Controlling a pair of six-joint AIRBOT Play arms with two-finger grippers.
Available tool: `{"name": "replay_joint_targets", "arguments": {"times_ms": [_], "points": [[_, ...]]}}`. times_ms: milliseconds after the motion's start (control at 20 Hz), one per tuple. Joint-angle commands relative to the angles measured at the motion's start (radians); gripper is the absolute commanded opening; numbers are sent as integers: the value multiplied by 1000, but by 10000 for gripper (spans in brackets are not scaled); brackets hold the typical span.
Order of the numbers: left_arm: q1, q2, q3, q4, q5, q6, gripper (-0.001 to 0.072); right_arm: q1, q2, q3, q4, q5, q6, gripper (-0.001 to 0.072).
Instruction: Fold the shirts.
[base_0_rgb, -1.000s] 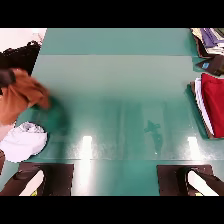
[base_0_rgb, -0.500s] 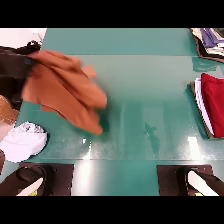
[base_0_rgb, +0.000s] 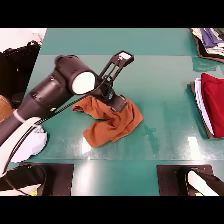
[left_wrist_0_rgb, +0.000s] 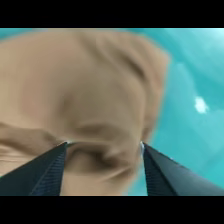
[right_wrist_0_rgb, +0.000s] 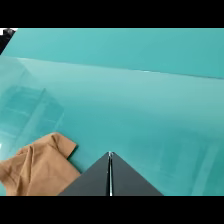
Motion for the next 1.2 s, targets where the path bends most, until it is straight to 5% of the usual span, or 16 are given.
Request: {"name": "replay_joint_targets", "arguments": {"times_ms": [0,400,550,800,850,950,1150], "points": [[95,-43,2,96,13,31,547,1,0,1,0,14,1,16],[620,-43,-215,-216,10,99,547,1,0,1,-1,14,0,16],[665,-43,-406,-306,71,170,547,1,0,0,-1,13,0,16],[664,-52,-521,-318,171,171,545,1,0,0,-2,16,1,16],[664,-52,-520,-318,172,171,488,1,0,0,-5,24,1,17],[665,-52,-520,-316,177,171,27,1,1,-25,-9,38,2,16],[664,-25,-464,-296,188,172,32,1,1,-224,-10,107,29,16]]}}
